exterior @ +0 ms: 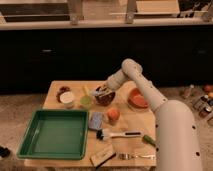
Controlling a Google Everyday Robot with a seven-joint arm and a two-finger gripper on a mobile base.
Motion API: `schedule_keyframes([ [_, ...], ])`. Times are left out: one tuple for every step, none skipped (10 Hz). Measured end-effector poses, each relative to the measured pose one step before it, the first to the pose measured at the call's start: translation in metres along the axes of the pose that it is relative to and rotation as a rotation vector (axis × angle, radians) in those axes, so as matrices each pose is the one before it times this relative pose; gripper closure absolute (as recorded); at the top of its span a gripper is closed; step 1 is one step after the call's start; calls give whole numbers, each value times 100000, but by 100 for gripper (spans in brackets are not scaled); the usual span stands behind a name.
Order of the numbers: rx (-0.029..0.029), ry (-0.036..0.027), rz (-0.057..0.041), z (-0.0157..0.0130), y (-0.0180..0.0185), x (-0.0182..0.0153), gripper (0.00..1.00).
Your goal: Wipe purple bowl with towel
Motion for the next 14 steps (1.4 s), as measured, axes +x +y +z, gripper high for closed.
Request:
schedule_keyframes([
  [486, -573, 654, -29, 173, 6, 100],
  [447, -133, 556, -146, 147, 94, 100],
  [439, 264, 856, -241, 285, 215, 100],
  [369, 655, 796, -291, 200, 246, 100],
  [191, 696, 501, -253, 116, 232, 100],
  [248, 980, 610, -368, 119, 403, 100],
  [99, 1124, 657, -453, -16, 596, 100],
  [-207, 672, 30, -126, -300, 520, 100],
  [-814, 253, -479, 8, -300, 380, 100],
  [-284, 517, -1202, 197, -1069, 826, 100],
  [-646, -193, -795, 256, -489, 221, 100],
  [-261, -391, -679, 289, -495, 228, 100],
  [-273, -644, -743, 358, -421, 172, 100],
  [-494, -1438, -1170, 464, -392, -127, 100],
])
